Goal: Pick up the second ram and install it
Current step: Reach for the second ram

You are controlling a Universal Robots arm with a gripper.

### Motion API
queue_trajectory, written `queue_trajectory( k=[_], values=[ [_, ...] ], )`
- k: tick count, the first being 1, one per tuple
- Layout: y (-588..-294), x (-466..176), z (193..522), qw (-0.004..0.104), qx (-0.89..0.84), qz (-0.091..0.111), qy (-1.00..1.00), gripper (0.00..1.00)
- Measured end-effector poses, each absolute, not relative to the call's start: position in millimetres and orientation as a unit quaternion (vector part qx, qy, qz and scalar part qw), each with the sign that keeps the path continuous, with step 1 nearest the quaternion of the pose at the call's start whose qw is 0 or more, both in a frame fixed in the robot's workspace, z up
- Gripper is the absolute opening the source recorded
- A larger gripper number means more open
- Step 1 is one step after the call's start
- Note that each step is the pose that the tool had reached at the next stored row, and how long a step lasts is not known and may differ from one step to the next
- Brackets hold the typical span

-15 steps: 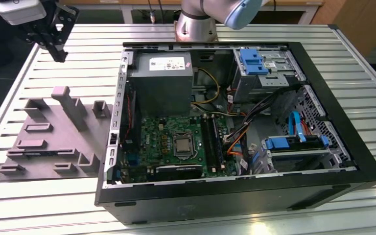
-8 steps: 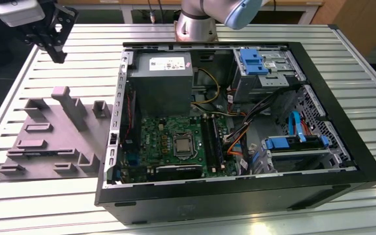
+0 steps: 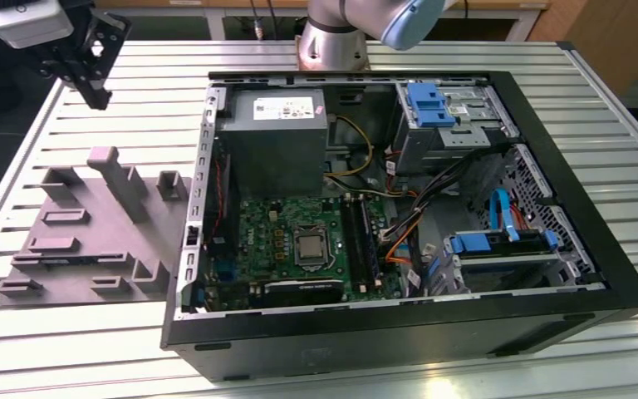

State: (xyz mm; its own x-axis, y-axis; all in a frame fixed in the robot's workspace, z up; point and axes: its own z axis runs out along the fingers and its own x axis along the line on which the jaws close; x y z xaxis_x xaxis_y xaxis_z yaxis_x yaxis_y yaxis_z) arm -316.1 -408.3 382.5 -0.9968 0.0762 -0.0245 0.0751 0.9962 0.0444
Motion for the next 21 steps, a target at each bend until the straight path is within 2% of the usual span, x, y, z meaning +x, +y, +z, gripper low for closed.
queue_trajectory(
  k=[21],
  values=[
    [-411.7, -320.4, 381.5, 0.013, 0.038, 0.022, 0.999, 0.11]
  ],
)
